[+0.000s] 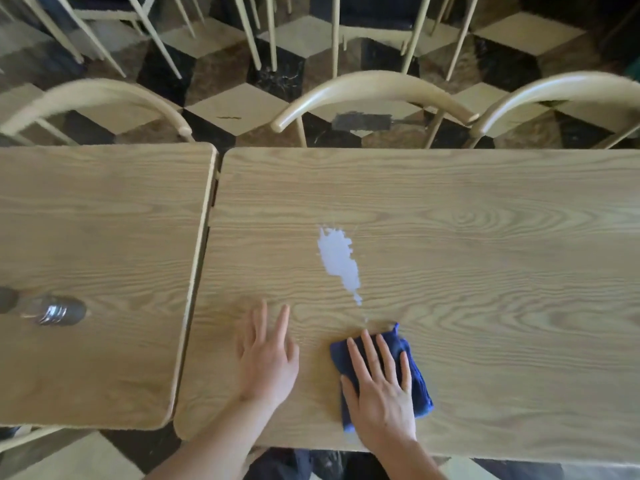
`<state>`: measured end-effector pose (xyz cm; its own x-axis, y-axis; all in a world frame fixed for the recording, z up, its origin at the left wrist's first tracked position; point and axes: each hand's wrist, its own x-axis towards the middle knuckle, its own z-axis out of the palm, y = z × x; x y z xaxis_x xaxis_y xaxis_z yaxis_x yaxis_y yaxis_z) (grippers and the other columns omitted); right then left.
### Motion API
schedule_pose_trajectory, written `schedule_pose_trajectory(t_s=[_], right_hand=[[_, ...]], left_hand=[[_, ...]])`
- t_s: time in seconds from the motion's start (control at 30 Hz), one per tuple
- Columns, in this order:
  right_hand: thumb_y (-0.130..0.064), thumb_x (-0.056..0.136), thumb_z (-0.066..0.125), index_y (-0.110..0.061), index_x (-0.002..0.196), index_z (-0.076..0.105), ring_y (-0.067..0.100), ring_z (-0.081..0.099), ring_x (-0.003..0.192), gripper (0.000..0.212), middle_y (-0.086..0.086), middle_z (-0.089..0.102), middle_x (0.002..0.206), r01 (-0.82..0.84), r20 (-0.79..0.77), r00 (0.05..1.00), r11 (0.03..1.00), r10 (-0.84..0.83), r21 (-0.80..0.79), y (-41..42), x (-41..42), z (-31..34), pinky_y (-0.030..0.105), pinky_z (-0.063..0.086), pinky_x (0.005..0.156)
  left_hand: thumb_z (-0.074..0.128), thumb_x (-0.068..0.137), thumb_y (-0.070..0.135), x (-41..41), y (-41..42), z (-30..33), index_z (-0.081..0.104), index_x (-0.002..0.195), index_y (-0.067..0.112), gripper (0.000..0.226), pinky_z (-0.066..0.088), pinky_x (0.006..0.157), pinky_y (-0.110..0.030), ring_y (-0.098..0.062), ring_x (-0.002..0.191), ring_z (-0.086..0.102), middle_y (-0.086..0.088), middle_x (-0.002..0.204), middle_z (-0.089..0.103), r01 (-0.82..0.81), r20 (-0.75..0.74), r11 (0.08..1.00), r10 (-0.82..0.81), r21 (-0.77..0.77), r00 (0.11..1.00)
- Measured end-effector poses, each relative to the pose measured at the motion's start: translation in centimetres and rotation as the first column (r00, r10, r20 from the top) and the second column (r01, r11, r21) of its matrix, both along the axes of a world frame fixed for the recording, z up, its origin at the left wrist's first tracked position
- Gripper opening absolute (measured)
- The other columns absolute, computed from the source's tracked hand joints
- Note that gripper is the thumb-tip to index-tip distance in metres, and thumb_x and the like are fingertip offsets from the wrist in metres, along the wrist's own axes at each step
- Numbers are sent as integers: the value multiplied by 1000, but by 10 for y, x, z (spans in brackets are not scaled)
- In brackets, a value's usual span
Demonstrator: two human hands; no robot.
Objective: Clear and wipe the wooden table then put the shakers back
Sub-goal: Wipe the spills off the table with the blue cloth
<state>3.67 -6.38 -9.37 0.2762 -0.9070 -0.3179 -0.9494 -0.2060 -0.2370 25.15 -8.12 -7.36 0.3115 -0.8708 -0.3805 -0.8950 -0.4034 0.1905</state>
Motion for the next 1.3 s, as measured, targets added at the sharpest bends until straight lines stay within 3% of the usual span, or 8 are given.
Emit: schedule_pose_trajectory(t_s=[0.13, 0.33, 0.47, 0.63, 0.97, 1.1, 1.3], right_hand=[[-54, 98, 36, -36, 157, 22, 16, 13, 155, 64, -7, 22, 166, 240, -28, 970, 969, -241, -51, 0, 19, -8, 49, 9, 124], [-55, 98, 30, -38, 159, 13, 18, 8, 156, 65, -6, 11, 169, 367, -70, 925, 925, -374, -98, -13, 28, -20, 52, 4, 124], [-54, 98, 29, -38, 159, 9, 20, 8, 156, 66, -5, 7, 169, 362, -104, 921, 924, -374, -121, -27, 29, -22, 53, 2, 124], [-52, 98, 28, -36, 159, 13, 23, 8, 155, 64, -3, 9, 169, 352, -120, 923, 929, -365, -115, -71, 32, -20, 56, 4, 122], [-51, 99, 26, -36, 158, 18, 22, 9, 154, 62, -4, 11, 168, 318, -34, 943, 928, -330, -194, -285, 53, -23, 59, 4, 122], [-53, 97, 23, -37, 157, 20, 22, 10, 154, 62, -4, 14, 168, 308, -6, 948, 924, -318, -226, -370, 74, -23, 59, 4, 122], [-54, 96, 20, -37, 158, 17, 22, 7, 155, 64, -4, 10, 168, 254, 9, 966, 945, -258, -208, -399, 75, -24, 58, 0, 123]], left_hand=[[40, 100, 38, 18, -19, -20, 31, 158, 27, 60, 19, 124, -55, -31, 157, 15, -10, 168, 19, 69, 52, 992, -64, -109, 997], [21, 101, 45, 21, -11, -51, 10, 162, 31, 64, 8, 126, -54, -26, 158, 2, -8, 171, 8, 100, 143, 985, -79, -142, 987], [14, 101, 46, 23, -10, -53, 9, 162, 32, 63, 1, 126, -52, -27, 158, 2, -7, 171, 5, 101, 146, 982, -78, -161, 986], [29, 98, 41, 23, -10, -51, 17, 162, 29, 66, 3, 126, -54, -29, 158, 4, -8, 171, 7, 93, 112, 980, -74, -175, 991], [32, 95, 42, 20, -12, -49, 6, 162, 33, 72, 1, 126, -54, -30, 158, 3, -5, 171, 2, 84, 93, 984, -70, -159, 993], [36, 93, 40, 20, -12, -47, 14, 161, 31, 72, 5, 125, -56, -31, 158, 7, -8, 170, 10, 80, 88, 980, -65, -180, 994], [40, 91, 39, 19, -13, -47, 18, 159, 29, 72, 7, 125, -55, -30, 158, 9, -9, 170, 14, 85, 114, 976, -63, -200, 991]])
